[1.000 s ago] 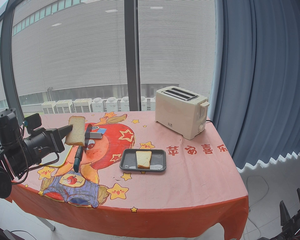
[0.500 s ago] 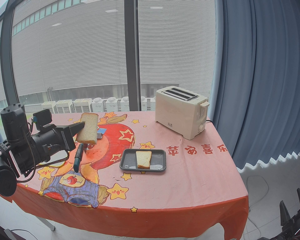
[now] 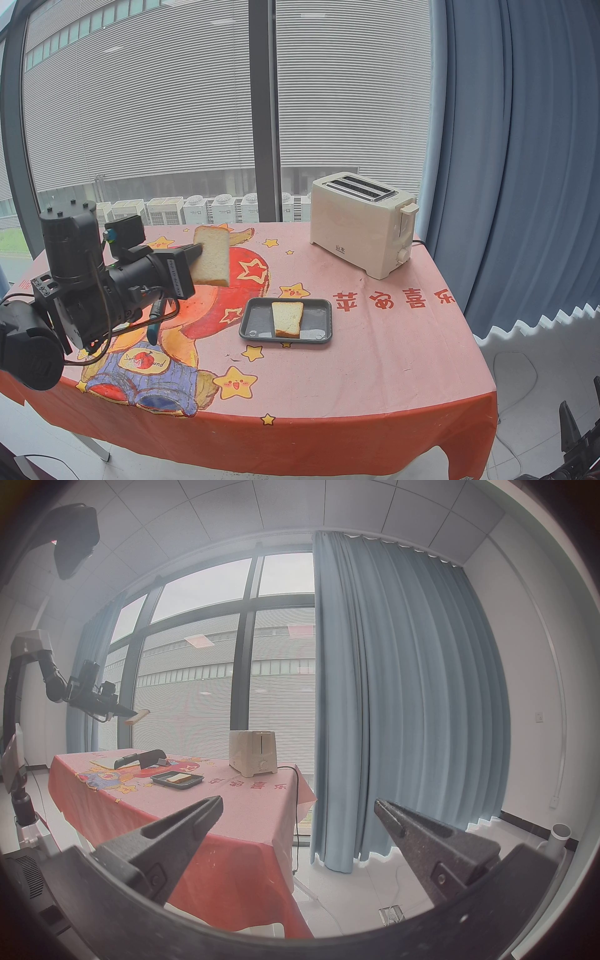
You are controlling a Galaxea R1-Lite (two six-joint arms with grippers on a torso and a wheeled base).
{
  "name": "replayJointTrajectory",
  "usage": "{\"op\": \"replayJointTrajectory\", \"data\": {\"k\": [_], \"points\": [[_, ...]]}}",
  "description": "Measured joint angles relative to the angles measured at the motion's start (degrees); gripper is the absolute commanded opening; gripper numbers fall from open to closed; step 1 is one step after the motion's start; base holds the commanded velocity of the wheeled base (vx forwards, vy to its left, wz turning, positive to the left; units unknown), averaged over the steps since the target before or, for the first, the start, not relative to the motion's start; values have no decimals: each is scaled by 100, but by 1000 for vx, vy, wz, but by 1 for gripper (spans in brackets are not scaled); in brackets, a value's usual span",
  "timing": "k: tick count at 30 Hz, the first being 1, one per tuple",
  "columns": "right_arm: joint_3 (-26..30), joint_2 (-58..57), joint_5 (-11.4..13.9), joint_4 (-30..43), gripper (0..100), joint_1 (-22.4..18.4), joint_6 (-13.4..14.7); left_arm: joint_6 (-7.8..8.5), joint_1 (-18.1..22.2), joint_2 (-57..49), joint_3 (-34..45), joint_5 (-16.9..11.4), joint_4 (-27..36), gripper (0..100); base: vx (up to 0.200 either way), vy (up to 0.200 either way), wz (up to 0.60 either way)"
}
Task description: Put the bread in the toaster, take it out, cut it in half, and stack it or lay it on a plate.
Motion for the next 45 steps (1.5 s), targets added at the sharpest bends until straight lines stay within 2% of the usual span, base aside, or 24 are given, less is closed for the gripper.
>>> {"op": "replayJointTrajectory", "data": {"k": [12,23,27,30,31,32,34,45], "points": [[0,0,-1,-2,100,-5,2,-69,-160,617,-627,-2,144,0,0,0,0],[2,0,-1,0,100,-2,2,-74,-171,796,-1196,-24,1469,0,0,0,0],[2,0,-1,0,100,-2,2,-85,-171,807,-1464,-33,2334,0,0,0,0],[2,0,-1,0,100,-5,2,-193,-179,809,-1676,-39,2765,0,0,0,0],[2,0,-1,0,100,-5,2,-277,-188,809,-1757,-49,2838,0,0,0,0],[2,0,-1,0,100,-2,2,-384,-199,813,-1836,-82,2876,0,0,0,0],[2,0,-1,0,100,-2,2,-457,-215,818,-1925,-135,2910,0,0,0,0],[2,0,-1,0,100,-5,0,-461,-234,1008,-2214,-161,2920,0,0,0,0]]}}
